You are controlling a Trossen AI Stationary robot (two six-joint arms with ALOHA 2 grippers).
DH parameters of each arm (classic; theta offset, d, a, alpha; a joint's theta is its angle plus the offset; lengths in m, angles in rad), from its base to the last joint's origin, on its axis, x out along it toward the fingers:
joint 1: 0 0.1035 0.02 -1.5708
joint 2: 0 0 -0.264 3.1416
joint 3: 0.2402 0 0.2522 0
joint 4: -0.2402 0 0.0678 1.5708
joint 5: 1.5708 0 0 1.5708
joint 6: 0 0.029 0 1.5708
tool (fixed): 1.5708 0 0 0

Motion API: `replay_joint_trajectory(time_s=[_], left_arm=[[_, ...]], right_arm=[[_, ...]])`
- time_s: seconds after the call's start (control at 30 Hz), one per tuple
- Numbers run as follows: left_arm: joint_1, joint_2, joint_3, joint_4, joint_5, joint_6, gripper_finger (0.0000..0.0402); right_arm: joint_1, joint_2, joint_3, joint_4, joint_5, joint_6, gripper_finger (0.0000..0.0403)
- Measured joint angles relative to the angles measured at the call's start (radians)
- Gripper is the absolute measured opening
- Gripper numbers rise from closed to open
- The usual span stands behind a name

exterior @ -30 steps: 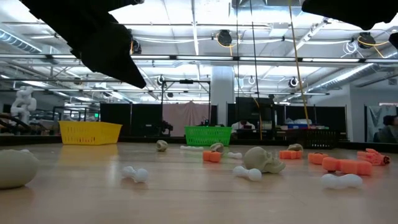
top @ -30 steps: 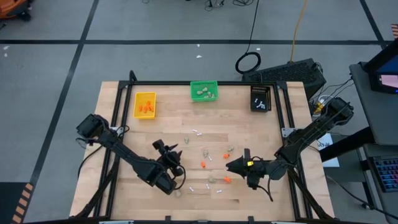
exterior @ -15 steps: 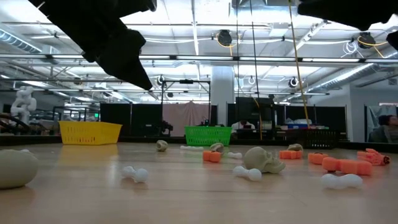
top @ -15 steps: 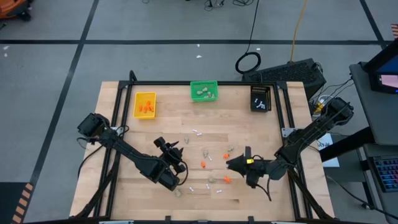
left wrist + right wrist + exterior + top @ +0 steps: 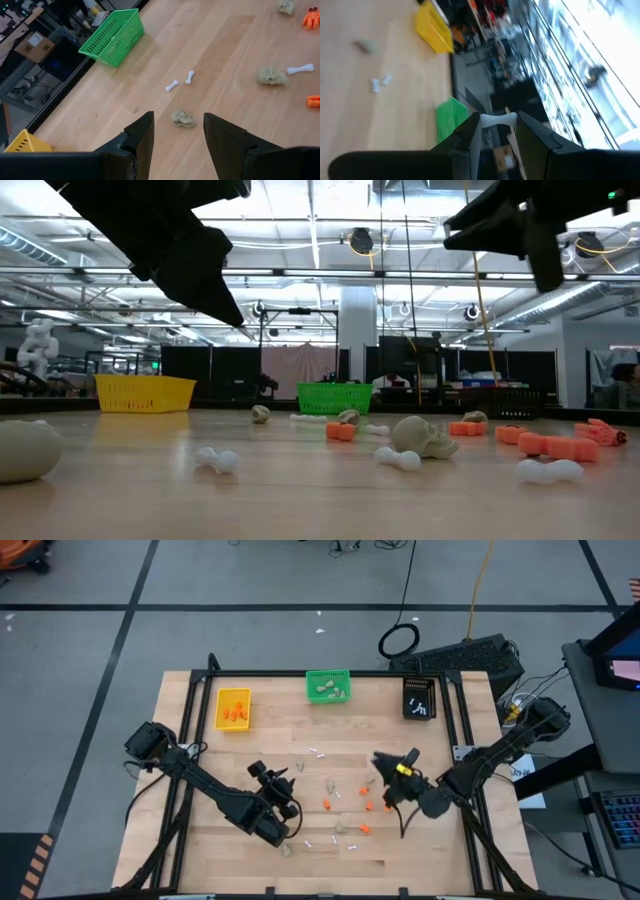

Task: Sort Halloween decoration
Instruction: Put the white bone toy into the black bin

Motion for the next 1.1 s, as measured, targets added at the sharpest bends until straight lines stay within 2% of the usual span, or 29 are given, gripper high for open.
replay_joint_trajectory(time_s=[0.2,0.4,0.6,0.8,0.87,1.1], left_arm=[[0.0,0.0,0.0,0.008,0.002,0.0,0.0168],[0.0,0.0,0.0,0.008,0.002,0.0,0.0168],[0.0,0.0,0.0,0.019,0.002,0.0,0.0168],[0.0,0.0,0.0,0.02,0.002,0.0,0.0168],[0.0,0.0,0.0,0.022,0.002,0.0,0.0168],[0.0,0.0,0.0,0.026,0.002,0.0,0.0168]], right_arm=[[-0.086,-0.09,0.0,-0.092,-0.002,0.136,0.0091],[-0.162,-0.269,0.0,-0.37,-0.01,0.335,0.0091],[-0.261,-0.478,0.0,-0.59,-0.059,0.407,0.0091],[-0.382,-0.64,0.0,-0.637,-0.064,0.502,0.0091],[-0.418,-0.674,0.0,-0.637,-0.094,0.52,0.0091],[-0.585,-0.706,0.0,-0.68,-0.134,0.585,0.0091]])
